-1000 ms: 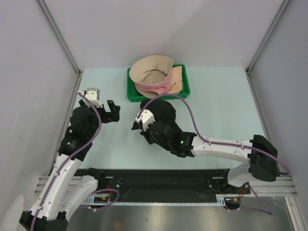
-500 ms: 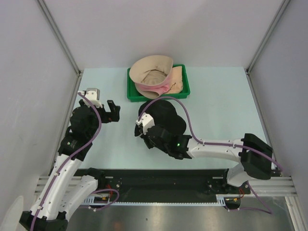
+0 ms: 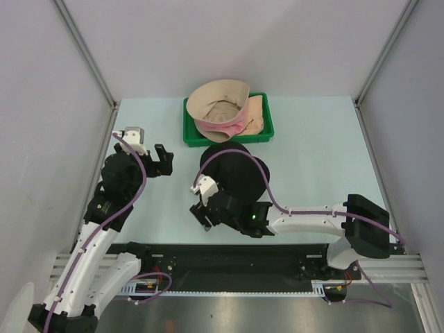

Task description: Stack the hats

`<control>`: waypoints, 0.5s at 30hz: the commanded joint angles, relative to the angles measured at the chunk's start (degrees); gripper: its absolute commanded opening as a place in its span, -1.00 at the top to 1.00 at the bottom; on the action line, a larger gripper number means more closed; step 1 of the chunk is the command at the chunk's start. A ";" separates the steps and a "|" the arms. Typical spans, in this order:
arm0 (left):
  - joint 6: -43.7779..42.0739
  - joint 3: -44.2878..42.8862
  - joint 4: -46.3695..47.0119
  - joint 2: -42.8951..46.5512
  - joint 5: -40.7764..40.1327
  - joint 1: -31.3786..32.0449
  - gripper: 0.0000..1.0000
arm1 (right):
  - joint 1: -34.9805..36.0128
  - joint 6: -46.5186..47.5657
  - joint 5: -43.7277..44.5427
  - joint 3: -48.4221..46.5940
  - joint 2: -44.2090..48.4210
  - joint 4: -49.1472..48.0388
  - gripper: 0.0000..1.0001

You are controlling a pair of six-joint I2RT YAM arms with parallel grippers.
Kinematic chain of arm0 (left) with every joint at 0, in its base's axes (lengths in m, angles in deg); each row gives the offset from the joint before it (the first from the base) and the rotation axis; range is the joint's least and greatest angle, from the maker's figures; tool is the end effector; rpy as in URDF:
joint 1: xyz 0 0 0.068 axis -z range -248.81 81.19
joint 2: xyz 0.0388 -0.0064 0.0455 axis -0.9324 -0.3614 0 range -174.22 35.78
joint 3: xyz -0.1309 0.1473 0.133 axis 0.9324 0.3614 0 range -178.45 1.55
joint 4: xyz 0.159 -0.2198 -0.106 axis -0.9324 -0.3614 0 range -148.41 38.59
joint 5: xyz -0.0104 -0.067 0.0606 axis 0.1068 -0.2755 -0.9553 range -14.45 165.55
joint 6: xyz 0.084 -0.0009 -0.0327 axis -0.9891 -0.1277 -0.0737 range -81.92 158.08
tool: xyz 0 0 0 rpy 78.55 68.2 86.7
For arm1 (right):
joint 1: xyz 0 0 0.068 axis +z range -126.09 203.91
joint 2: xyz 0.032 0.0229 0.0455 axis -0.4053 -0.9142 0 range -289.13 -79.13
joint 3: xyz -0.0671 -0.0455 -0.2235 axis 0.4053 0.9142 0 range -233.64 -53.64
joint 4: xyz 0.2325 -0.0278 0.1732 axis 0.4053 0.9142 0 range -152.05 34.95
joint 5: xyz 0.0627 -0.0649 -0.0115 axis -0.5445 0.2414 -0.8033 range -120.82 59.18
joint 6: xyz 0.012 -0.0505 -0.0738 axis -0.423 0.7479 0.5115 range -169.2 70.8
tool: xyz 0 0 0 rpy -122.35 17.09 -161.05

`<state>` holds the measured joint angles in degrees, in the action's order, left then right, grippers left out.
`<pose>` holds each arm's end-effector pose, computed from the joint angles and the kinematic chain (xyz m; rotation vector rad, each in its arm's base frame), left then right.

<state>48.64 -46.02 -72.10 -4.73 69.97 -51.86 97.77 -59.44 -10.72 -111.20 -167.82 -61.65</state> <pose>0.2547 -0.0695 0.3186 0.0318 1.8143 -0.2534 0.1406 0.3863 0.1711 -0.9369 1.9086 0.5147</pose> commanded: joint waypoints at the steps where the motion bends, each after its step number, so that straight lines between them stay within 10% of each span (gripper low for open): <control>1: 1.12 0.29 1.26 -0.01 0.84 -0.43 -1.00 | 6.19 1.01 3.11 -2.47 2.99 3.63 -0.61; 15: 1.21 0.20 1.18 0.08 0.84 -0.43 -1.00 | 10.16 6.97 12.75 -6.51 25.30 8.74 -0.87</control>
<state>48.64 -46.02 -72.10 -4.73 70.01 -51.86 108.13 -58.06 -6.85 -113.10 -149.77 -51.44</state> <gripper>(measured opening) 0.996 0.902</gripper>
